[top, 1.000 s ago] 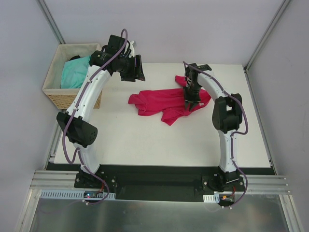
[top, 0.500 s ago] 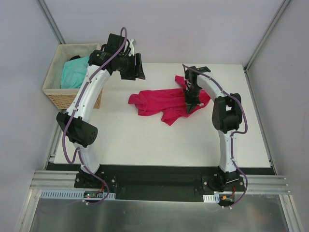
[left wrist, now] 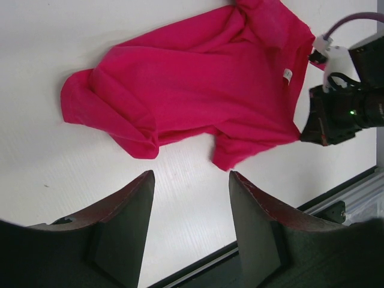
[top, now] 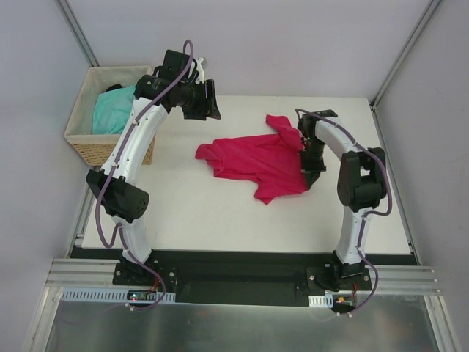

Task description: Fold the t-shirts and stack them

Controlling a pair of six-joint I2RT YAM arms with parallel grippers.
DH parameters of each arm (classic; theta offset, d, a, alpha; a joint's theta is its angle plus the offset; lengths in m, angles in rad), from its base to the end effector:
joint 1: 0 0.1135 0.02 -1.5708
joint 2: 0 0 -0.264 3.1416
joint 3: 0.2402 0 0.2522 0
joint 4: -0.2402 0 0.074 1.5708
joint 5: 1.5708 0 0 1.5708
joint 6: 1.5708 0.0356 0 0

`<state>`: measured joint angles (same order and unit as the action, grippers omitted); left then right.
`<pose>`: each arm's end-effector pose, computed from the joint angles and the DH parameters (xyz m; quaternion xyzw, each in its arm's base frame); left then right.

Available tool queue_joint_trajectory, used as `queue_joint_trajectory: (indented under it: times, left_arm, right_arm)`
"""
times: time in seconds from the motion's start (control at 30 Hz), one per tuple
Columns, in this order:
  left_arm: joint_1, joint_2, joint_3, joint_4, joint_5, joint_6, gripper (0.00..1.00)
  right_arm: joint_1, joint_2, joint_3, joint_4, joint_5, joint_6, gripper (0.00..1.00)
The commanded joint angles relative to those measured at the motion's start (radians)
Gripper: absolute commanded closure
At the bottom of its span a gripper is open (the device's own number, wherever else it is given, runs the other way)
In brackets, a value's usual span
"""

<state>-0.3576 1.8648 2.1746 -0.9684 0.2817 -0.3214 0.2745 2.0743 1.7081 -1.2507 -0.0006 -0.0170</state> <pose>0.3685 -0.1483 0.4318 0.0779 0.8876 -0.2641 0.3692 0.3778 0.1064 0.2036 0.1452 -0.9891 0.0027 0.0229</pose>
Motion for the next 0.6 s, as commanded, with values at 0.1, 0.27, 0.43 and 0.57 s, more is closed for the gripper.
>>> queue_joint_trajectory:
  times: [0.1,0.27,0.43,0.57]
  left_arm:
    - [0.017,0.008,0.047,0.004,0.008,0.031,0.48]
    - [0.02,0.01,0.053,0.004,0.019,0.031,0.47]
    - [0.02,0.007,0.04,-0.001,0.037,0.028,0.36]
    - [0.02,0.014,0.019,-0.032,0.027,0.018,0.36]
  right_arm:
    - [-0.133,-0.134,-0.102,-0.122,0.166,0.014,0.99]
    - [-0.173,-0.106,-0.107,-0.105,0.194,0.008,0.99]
    - [-0.176,-0.031,-0.085,-0.107,0.235,-0.003,0.93]
    - [-0.167,-0.084,-0.041,-0.122,0.328,0.041,0.57]
